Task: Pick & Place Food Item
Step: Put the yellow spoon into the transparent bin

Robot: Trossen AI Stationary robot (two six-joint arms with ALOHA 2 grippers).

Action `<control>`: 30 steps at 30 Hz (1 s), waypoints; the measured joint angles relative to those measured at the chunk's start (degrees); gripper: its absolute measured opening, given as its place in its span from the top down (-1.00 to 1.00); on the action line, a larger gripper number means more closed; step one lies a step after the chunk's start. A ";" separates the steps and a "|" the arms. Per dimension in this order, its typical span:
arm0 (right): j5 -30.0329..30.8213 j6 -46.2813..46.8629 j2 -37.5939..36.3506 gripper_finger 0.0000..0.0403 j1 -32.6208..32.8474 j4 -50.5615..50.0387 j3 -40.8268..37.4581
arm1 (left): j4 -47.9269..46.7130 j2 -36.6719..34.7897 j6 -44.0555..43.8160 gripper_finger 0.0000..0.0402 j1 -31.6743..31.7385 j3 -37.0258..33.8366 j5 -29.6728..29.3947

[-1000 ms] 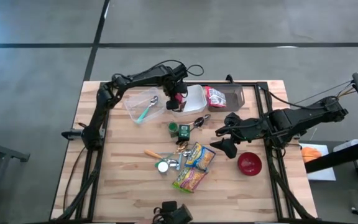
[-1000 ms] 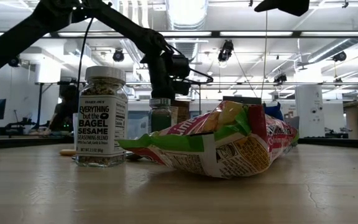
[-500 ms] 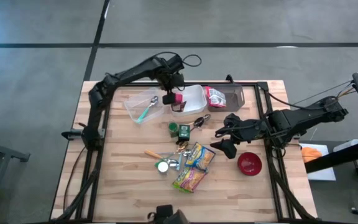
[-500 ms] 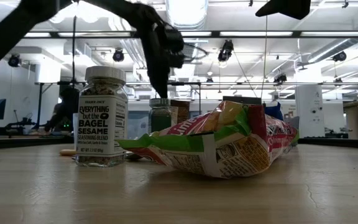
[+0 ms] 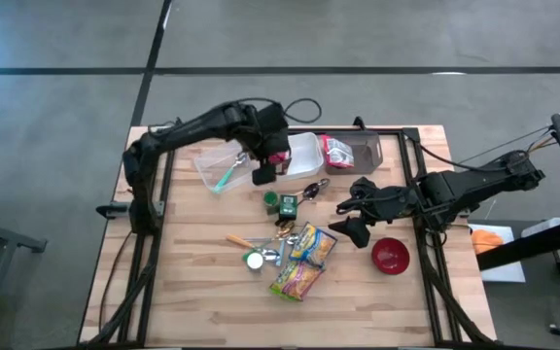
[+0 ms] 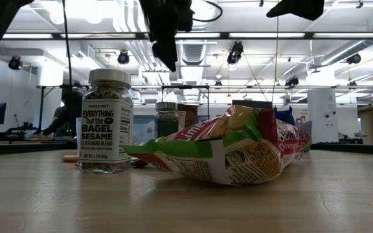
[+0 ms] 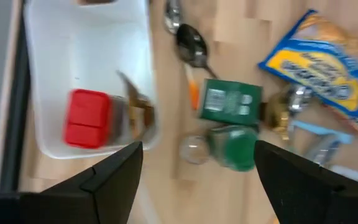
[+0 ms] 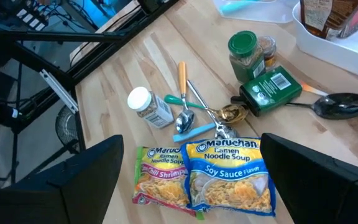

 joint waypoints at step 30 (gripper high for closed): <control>-0.01 0.18 0.00 -0.86 0.00 0.07 -0.28 | 28.21 -26.63 -3.60 -0.05 -23.34 -58.61 0.92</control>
